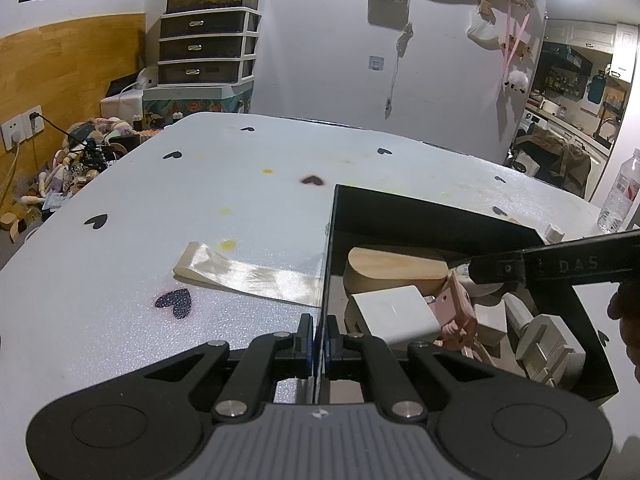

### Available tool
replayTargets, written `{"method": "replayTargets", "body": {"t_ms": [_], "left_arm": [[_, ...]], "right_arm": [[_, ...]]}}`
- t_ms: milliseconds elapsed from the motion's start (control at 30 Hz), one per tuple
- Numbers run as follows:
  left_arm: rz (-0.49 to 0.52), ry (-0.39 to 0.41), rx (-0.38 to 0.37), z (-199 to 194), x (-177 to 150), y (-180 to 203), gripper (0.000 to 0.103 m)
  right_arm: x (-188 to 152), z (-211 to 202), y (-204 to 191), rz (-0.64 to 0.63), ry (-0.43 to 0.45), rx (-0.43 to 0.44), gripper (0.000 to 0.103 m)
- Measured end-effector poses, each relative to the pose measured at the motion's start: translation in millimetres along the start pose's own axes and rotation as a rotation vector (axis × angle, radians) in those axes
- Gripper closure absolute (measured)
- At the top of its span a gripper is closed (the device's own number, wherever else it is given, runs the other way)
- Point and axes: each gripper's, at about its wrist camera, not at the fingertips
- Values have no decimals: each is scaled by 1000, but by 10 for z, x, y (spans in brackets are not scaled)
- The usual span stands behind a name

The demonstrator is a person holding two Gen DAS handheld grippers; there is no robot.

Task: Organize rigid objects
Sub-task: 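Carry the tape-measure disc into the black box and release it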

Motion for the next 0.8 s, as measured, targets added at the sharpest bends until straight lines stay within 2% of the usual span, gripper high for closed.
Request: {"method": "replayTargets", "body": {"t_ms": [133, 200, 300, 533, 800], "left_arm": [[0, 0, 0, 0, 0, 0, 98], [0, 0, 0, 0, -1, 0, 98], [0, 0, 0, 1, 0, 1, 98], [0, 0, 0, 0, -2, -1, 98], [1, 0, 1, 0, -3, 3, 98]], "right_arm": [[-13, -64, -21, -8, 14, -1, 21], [-28, -116, -22, -8, 26, 6, 11], [-65, -219, -21, -13, 50, 20, 4], [-239, -474, 43, -18, 113, 49, 0], [-455, -692, 314, 45, 162, -9, 0]]}}
Point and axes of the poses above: each gripper's, at about its wrist camera, not at the fingertips, and z roughly the way its jaws point, y to its right, x to its top, and after that the axes turned 11 degrees about -y, right-handed
